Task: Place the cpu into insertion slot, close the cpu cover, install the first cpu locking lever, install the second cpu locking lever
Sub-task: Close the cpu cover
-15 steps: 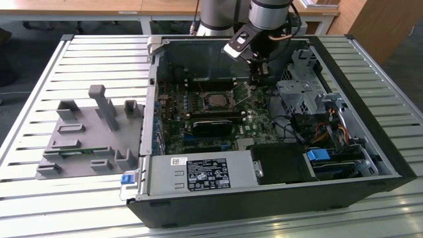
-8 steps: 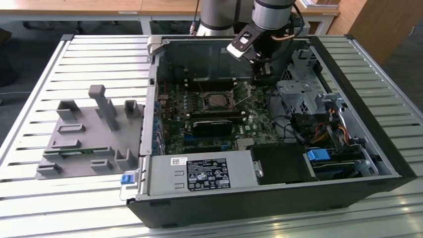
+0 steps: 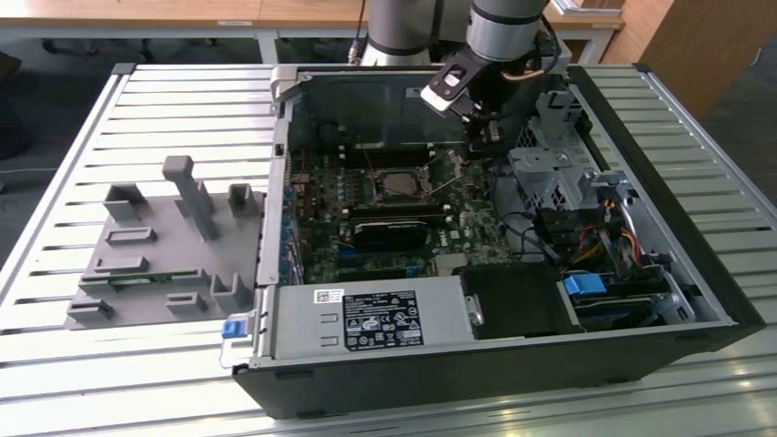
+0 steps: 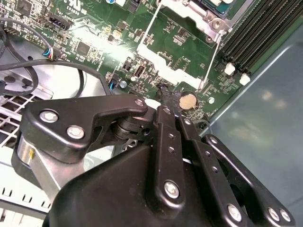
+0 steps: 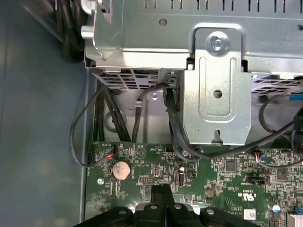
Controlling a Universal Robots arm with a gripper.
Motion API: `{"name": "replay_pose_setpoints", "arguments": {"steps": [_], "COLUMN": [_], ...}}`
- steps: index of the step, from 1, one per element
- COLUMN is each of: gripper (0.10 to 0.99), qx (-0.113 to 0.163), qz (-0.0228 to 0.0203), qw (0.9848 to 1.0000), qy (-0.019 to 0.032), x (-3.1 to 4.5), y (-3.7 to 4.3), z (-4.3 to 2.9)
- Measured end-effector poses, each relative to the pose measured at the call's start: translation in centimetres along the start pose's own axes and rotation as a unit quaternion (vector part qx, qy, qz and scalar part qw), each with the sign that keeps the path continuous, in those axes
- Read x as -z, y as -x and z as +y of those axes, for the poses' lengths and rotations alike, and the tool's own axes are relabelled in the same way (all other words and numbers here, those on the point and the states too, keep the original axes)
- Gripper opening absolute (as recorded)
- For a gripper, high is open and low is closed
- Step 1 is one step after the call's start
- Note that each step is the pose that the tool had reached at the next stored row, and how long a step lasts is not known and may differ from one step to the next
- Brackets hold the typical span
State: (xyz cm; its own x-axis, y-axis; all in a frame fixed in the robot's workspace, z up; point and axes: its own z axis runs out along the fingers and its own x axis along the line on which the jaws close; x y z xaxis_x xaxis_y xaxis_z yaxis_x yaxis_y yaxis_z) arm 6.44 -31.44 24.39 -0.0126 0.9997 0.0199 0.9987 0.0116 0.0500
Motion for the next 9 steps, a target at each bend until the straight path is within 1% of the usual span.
{"name": "replay_pose_setpoints", "arguments": {"steps": [5,9], "gripper": [0.106,0.106], "qx": [0.0,0.0], "qz": [-0.0003,-0.0003], "qw": [1.0,1.0], "qy": [-0.0001,-0.0001], "x": [-0.4,-0.46], "y": [0.01,0.01], "z": [-0.01,-0.11]}}
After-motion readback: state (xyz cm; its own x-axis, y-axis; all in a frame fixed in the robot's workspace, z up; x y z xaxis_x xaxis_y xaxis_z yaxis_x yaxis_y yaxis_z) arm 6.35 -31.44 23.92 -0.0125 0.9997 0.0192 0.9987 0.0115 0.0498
